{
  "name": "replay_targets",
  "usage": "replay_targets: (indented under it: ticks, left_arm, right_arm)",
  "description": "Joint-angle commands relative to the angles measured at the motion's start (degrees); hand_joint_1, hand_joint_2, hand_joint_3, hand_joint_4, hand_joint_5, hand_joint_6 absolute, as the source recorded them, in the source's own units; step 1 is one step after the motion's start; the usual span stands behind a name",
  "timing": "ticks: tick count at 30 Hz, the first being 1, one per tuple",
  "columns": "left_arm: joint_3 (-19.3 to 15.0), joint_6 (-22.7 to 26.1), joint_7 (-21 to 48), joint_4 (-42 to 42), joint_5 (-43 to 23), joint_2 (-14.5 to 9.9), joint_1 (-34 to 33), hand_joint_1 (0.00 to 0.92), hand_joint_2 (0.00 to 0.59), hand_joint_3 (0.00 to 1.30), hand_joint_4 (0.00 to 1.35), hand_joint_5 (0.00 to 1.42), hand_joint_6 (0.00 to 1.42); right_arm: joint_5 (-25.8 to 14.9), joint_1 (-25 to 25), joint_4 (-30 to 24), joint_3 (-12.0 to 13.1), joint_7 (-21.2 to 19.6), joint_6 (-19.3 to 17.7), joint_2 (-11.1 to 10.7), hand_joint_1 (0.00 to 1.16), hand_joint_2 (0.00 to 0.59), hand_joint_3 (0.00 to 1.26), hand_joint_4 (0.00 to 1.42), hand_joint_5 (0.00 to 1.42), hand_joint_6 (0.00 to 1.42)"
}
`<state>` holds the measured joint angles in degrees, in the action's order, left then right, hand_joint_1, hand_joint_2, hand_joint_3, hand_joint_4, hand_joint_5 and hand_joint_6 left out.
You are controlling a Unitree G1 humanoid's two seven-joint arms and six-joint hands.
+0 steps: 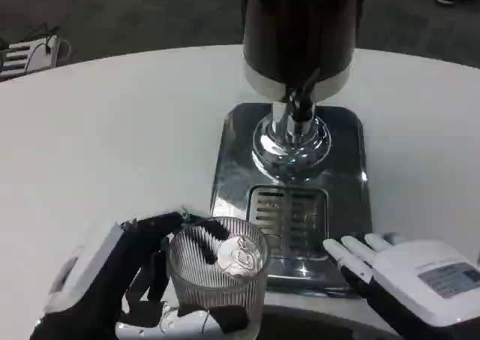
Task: Grasp the cup under the faucet to collect the drink, then remove the cup.
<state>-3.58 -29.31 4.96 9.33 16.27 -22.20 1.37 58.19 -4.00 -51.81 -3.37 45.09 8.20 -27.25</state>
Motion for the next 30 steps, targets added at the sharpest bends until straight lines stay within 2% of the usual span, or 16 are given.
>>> replay_targets:
  ticks: [1, 20, 26, 30]
  left_arm:
    - [-0.6, -1.3, -0.2, 0.8, -1.4, 0.1, 0.1, 0.586, 0.0, 0.98, 1.13, 1.28, 1.42]
    - [-0.5, -1.2, -0.3, -0.2, -1.2, 0.1, -0.3, 0.586, 0.0, 0.98, 1.13, 1.28, 1.42]
    - [0.4, -1.3, -1.1, -3.3, 0.5, 0.8, -2.3, 0.586, 0.0, 0.98, 1.13, 1.28, 1.42]
    - [1.3, -1.2, -2.6, -7.8, 2.6, 1.7, -6.0, 0.586, 0.0, 0.98, 1.13, 1.28, 1.42]
  right_arm:
    - [-0.3, -0.6, -1.0, 0.4, 0.8, -0.7, 0.2, 0.47, 0.498, 0.0, 0.0, 0.0, 0.0]
    - [0.0, 0.0, -0.8, 0.4, 1.2, -0.4, 0.6, 0.47, 0.498, 0.0, 0.0, 0.0, 0.0]
    - [0.0, 0.0, -1.0, 0.9, 1.0, -0.2, 0.9, 0.47, 0.498, 0.0, 0.0, 0.0, 0.0]
    - [-0.3, -0.3, -1.4, 1.9, 0.9, 0.0, 1.1, 0.47, 0.498, 0.0, 0.0, 0.0, 0.0]
